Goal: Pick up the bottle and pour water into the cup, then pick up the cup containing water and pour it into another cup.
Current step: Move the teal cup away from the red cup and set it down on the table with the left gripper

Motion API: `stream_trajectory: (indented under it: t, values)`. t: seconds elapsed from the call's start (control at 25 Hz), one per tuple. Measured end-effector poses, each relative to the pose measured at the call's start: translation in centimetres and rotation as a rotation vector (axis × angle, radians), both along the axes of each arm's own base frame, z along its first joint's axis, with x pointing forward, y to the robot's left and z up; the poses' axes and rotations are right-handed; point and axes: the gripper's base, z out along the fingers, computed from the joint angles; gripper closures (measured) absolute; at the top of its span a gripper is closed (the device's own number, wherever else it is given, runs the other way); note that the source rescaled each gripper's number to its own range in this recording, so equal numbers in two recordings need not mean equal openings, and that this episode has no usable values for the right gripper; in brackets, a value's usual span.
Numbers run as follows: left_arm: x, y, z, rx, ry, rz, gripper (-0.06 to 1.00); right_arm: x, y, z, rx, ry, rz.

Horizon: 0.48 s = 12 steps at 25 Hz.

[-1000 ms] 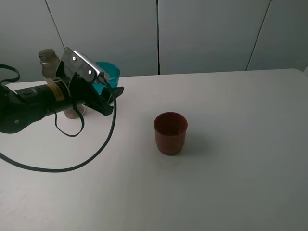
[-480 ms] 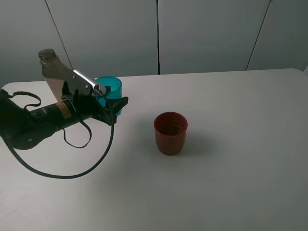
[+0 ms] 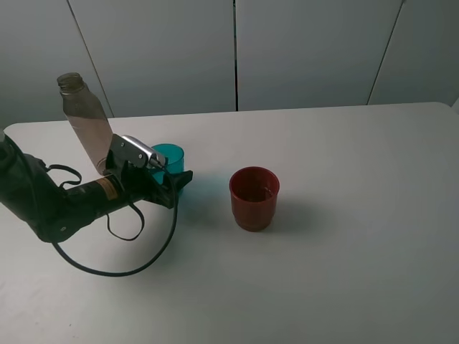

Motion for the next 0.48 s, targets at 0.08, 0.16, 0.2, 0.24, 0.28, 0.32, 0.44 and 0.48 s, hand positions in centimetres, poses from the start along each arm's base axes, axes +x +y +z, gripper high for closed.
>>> stream_trajectory:
  t: [0.08,0.16,0.2,0.24,0.28,0.32,0.44,0.48]
  values:
    - [-0.02,-0.01,-0.08,-0.006,-0.004,0.0,0.94,0.0,0.0,0.0,0.0,0.0,0.0]
    - [-0.03,-0.01,-0.12,-0.008,-0.005,0.0,0.94,0.0,0.0,0.0,0.0,0.0,0.0]
    - [-0.04,-0.01,-0.16,-0.009,-0.005,0.0,0.94,0.0,0.0,0.0,0.0,0.0,0.0]
    - [-0.04,-0.01,-0.15,-0.01,-0.006,0.0,0.94,0.0,0.0,0.0,0.0,0.0,0.0]
    - [-0.04,-0.01,-0.15,-0.01,-0.006,0.0,0.94,0.0,0.0,0.0,0.0,0.0,0.0]
    - [-0.04,-0.01,-0.15,-0.01,-0.006,0.0,0.94,0.0,0.0,0.0,0.0,0.0,0.0]
    - [-0.05,-0.03,-0.15,-0.01,-0.006,-0.003,0.94,0.0,0.0,0.0,0.0,0.0,0.0]
    - [-0.05,-0.03,-0.15,-0.01,-0.006,-0.003,0.94,0.0,0.0,0.0,0.0,0.0,0.0]
